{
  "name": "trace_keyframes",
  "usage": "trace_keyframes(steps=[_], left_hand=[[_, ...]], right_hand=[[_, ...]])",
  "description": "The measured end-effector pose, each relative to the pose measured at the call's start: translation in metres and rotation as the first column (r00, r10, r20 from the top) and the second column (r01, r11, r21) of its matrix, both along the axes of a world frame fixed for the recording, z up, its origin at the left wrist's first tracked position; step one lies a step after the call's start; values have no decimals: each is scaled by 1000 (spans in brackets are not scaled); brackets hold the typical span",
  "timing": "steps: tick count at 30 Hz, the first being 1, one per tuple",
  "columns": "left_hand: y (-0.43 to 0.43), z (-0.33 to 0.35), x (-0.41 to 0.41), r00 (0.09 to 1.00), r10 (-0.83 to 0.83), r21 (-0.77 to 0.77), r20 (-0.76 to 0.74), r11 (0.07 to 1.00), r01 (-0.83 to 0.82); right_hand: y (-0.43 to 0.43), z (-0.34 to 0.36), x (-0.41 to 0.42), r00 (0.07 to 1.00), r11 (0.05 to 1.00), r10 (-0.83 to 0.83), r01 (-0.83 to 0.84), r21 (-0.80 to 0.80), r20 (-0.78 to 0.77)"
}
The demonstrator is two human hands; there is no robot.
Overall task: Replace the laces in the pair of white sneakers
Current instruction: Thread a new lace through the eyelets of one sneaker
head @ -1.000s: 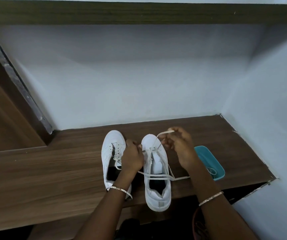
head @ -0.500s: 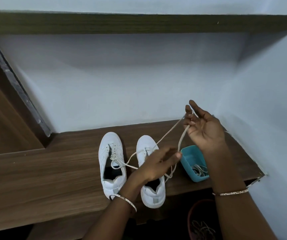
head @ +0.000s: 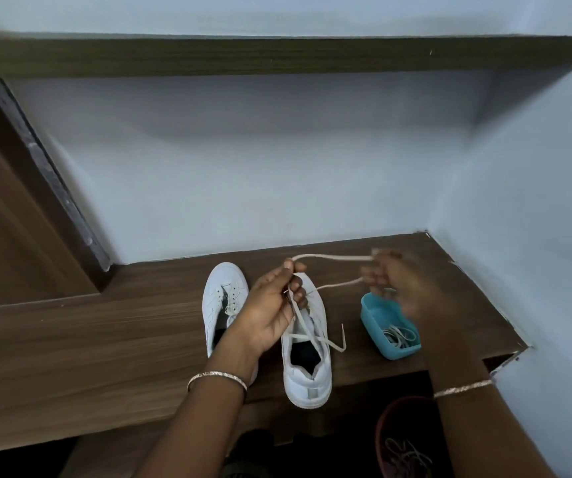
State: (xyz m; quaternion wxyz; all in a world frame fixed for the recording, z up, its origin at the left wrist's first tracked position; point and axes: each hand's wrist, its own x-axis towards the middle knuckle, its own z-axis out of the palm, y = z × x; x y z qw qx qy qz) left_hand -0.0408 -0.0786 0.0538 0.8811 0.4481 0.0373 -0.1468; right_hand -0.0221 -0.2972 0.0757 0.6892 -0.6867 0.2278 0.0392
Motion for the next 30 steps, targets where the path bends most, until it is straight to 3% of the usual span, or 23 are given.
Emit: trace_keyframes(steps=[1, 2, 6, 9, 12, 15, 17, 19, 21, 23, 25, 27, 30], left_hand=[[1, 3, 3, 1000, 13, -52, -27, 999, -15], [2, 6, 6, 999, 23, -92, -47, 995, -28], [-3, 14, 14, 993, 12, -198, -121, 980, -36], [-3, 17, 20, 989, -20, -242, -144, 970, -16], [-1, 18, 30, 989, -24, -226, -149, 974, -10], [3, 18, 41, 988, -27, -146, -152, 989, 5], [8, 20, 43, 993, -88, 147, -81, 984, 99], [13, 18, 42, 984, -175, 549, -30, 820, 163], [21, 6, 44, 990, -142, 745, -6, 660, 99], [30, -12, 42, 999, -34, 837, 32, 547, -9], [36, -33, 38, 998, 17, 930, 64, 362, -66], [33, -45, 29, 998, -2, 955, 68, 288, -65], [15, -57, 20, 994, -65, 976, 92, 203, -77]], right_hand=[[7, -9, -8, 998, 989, 42, -48, -142, -40], [16, -16, -18, 992, 975, 112, -121, -187, -59], [56, -30, -51, 864, 858, 503, -497, -131, 14], [70, -36, -58, 788, 790, 608, -585, -187, 103], [73, -36, -59, 766, 775, 631, -617, -133, 124], [70, -39, -59, 770, 783, 609, -622, 12, 191], [67, -39, -59, 782, 767, 562, -615, 182, 270], [66, -33, -56, 809, 745, 471, -578, 334, 350], [64, -26, -48, 870, 770, 325, -471, 429, 371], [64, -21, -35, 929, 802, 150, -315, 508, 338], [65, -22, -21, 947, 804, -49, -151, 575, 318], [70, -29, -8, 928, 784, -214, -23, 620, 305], [82, -52, 6, 939, 891, -201, 56, 450, 281]])
